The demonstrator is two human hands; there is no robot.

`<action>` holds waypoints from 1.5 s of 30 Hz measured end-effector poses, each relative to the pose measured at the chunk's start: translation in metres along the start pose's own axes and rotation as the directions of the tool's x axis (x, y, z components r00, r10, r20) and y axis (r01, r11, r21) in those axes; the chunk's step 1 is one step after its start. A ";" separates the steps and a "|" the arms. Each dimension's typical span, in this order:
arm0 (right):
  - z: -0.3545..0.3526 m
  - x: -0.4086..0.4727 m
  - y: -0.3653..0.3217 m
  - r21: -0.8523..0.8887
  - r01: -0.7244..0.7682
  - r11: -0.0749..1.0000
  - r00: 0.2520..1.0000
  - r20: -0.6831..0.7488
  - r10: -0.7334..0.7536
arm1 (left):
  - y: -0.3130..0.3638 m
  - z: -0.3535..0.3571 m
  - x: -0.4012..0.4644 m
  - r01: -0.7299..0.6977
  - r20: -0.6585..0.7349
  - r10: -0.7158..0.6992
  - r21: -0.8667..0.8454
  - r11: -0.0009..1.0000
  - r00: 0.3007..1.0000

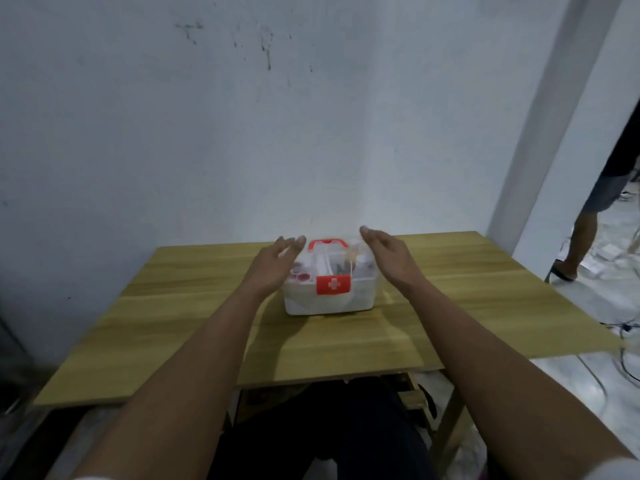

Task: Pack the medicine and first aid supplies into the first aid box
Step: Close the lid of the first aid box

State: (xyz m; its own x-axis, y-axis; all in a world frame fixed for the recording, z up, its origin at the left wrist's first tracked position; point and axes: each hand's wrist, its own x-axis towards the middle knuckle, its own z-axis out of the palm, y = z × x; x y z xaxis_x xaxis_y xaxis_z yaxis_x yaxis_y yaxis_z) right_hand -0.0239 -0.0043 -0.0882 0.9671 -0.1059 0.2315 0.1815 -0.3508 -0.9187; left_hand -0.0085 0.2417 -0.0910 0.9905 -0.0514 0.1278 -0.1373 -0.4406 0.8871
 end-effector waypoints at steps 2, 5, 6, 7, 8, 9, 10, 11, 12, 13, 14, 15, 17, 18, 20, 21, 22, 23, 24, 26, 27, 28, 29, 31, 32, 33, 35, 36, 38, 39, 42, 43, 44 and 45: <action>0.003 -0.008 0.008 -0.136 0.032 0.990 0.999 0.033 -0.027 | -0.008 0.006 -0.008 -0.051 0.017 0.049 0.088 0.995 0.999; 0.005 -0.022 0.019 -0.282 0.078 0.956 0.996 0.063 -0.063 | -0.016 0.009 -0.018 -0.091 0.038 0.086 0.186 0.978 0.996; 0.006 -0.027 0.021 -0.300 0.098 0.949 0.994 0.072 -0.080 | -0.018 0.010 -0.020 -0.115 0.043 0.108 0.207 0.972 0.993; 0.007 -0.030 0.025 -0.306 0.120 0.944 0.992 0.076 -0.101 | -0.021 0.010 -0.022 -0.143 0.047 0.136 0.228 0.963 0.990; 0.007 -0.033 0.028 -0.310 0.138 0.940 0.990 0.075 -0.121 | -0.023 0.011 -0.025 -0.173 0.052 0.165 0.251 0.953 0.985; 0.007 -0.035 0.033 -0.312 0.157 0.937 0.987 0.069 -0.143 | -0.025 0.011 -0.027 -0.197 0.050 0.190 0.267 0.943 0.980; 0.007 -0.035 0.038 -0.309 0.171 0.936 0.985 0.059 -0.160 | -0.028 0.012 -0.028 -0.213 0.043 0.209 0.273 0.938 0.977; 0.006 -0.035 0.043 -0.299 0.184 0.936 0.983 0.050 -0.178 | -0.029 0.012 -0.028 -0.226 0.032 0.226 0.275 0.935 0.974; 0.006 -0.035 0.047 -0.287 0.197 0.937 0.980 0.046 -0.192 | -0.031 0.012 -0.028 -0.239 0.023 0.243 0.281 0.929 0.970; 0.006 -0.034 0.051 -0.279 0.213 0.936 0.977 0.043 -0.209 | -0.033 0.012 -0.026 -0.254 0.017 0.261 0.293 0.922 0.965; 0.006 -0.034 0.052 -0.277 0.229 0.933 0.973 0.040 -0.226 | -0.034 0.012 -0.025 -0.266 0.016 0.275 0.306 0.914 0.961; 0.006 -0.033 0.054 -0.280 0.244 0.928 0.969 0.035 -0.245 | -0.035 0.013 -0.023 -0.275 0.016 0.285 0.315 0.908 0.958; 0.005 -0.028 0.059 -0.300 0.275 0.913 0.960 0.035 -0.278 | -0.038 0.013 -0.019 -0.288 0.020 0.297 0.316 0.904 0.955; 0.004 -0.025 0.061 -0.314 0.291 0.904 0.955 0.042 -0.292 | -0.039 0.014 -0.017 -0.294 0.023 0.302 0.315 0.903 0.953; 0.003 -0.018 0.066 -0.319 0.314 0.894 0.948 0.051 -0.315 | -0.040 0.014 -0.010 -0.308 0.031 0.316 0.329 0.893 0.948; 0.002 -0.014 0.068 -0.305 0.321 0.897 0.945 0.050 -0.322 | -0.040 0.015 -0.006 -0.312 0.033 0.319 0.333 0.890 0.947; 0.003 -0.009 0.068 -0.288 0.323 0.902 0.945 0.048 -0.323 | -0.041 0.016 -0.002 -0.312 0.029 0.321 0.328 0.891 0.947; 0.005 -0.005 0.068 -0.271 0.322 0.907 0.946 0.045 -0.322 | -0.041 0.017 0.004 -0.311 0.024 0.320 0.318 0.896 0.947; 0.007 0.000 0.067 -0.262 0.314 0.912 0.948 0.041 -0.315 | -0.041 0.018 0.010 -0.310 0.018 0.320 0.309 0.899 0.947; 0.011 0.013 0.070 -0.255 0.292 0.922 0.955 0.029 -0.295 | -0.044 0.020 0.024 -0.315 0.011 0.326 0.289 0.904 0.945; 0.012 0.021 0.072 -0.248 0.286 0.926 0.957 0.025 -0.289 | -0.046 0.021 0.033 -0.318 0.011 0.328 0.273 0.908 0.945; 0.013 0.028 0.073 -0.239 0.285 0.928 0.957 0.023 -0.288 | -0.048 0.022 0.041 -0.320 0.011 0.329 0.261 0.911 0.944; 0.014 0.038 0.077 -0.230 0.289 0.929 0.956 0.022 -0.292 | -0.049 0.022 0.050 -0.323 0.010 0.331 0.255 0.911 0.943; 0.016 0.056 0.080 -0.221 0.286 0.932 0.958 0.025 -0.287 | -0.051 0.023 0.070 -0.318 0.011 0.326 0.256 0.913 0.945; 0.018 0.066 0.081 -0.215 0.281 0.935 0.959 0.028 -0.282 | -0.052 0.024 0.081 -0.313 0.013 0.321 0.262 0.913 0.947; 0.021 0.077 0.083 -0.203 0.279 0.939 0.960 0.032 -0.279 | -0.054 0.024 0.092 -0.310 0.014 0.318 0.268 0.912 0.948; 0.025 0.098 0.086 -0.177 0.279 0.944 0.960 0.035 -0.277 | -0.057 0.024 0.114 -0.308 0.017 0.316 0.280 0.909 0.949; 0.027 0.108 0.088 -0.168 0.276 0.946 0.961 0.031 -0.275 | -0.058 0.025 0.124 -0.305 0.016 0.314 0.283 0.909 0.949; 0.031 0.129 0.093 -0.152 0.268 0.951 0.963 0.029 -0.267 | -0.061 0.027 0.143 -0.301 0.008 0.311 0.282 0.911 0.950; 0.033 0.138 0.095 -0.146 0.270 0.952 0.963 0.026 -0.270 | -0.063 0.027 0.152 -0.305 0.002 0.318 0.289 0.907 0.948; 0.038 0.159 0.101 -0.125 0.274 0.954 0.962 0.018 -0.274 | -0.068 0.027 0.174 -0.307 -0.007 0.324 0.305 0.902 0.946; 0.040 0.162 0.104 -0.116 0.271 0.956 0.962 0.017 -0.271 | -0.071 0.027 0.179 -0.308 0.000 0.323 0.303 0.902 0.946; 0.041 0.163 0.104 -0.113 0.268 0.957 0.963 0.019 -0.267 | -0.072 0.027 0.181 -0.307 0.004 0.322 0.307 0.901 0.947; 0.042 0.164 0.108 -0.103 0.268 0.958 0.963 0.021 -0.268 | -0.076 0.028 0.184 -0.314 0.016 0.324 0.305 0.899 0.946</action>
State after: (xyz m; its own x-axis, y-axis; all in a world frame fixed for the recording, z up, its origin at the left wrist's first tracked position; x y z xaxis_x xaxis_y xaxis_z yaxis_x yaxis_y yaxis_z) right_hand 0.1622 -0.0206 -0.1626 0.8867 0.0114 0.4621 0.4150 -0.4601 -0.7849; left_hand 0.1845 0.2406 -0.1468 0.8924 -0.2060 0.4014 -0.4308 -0.6535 0.6224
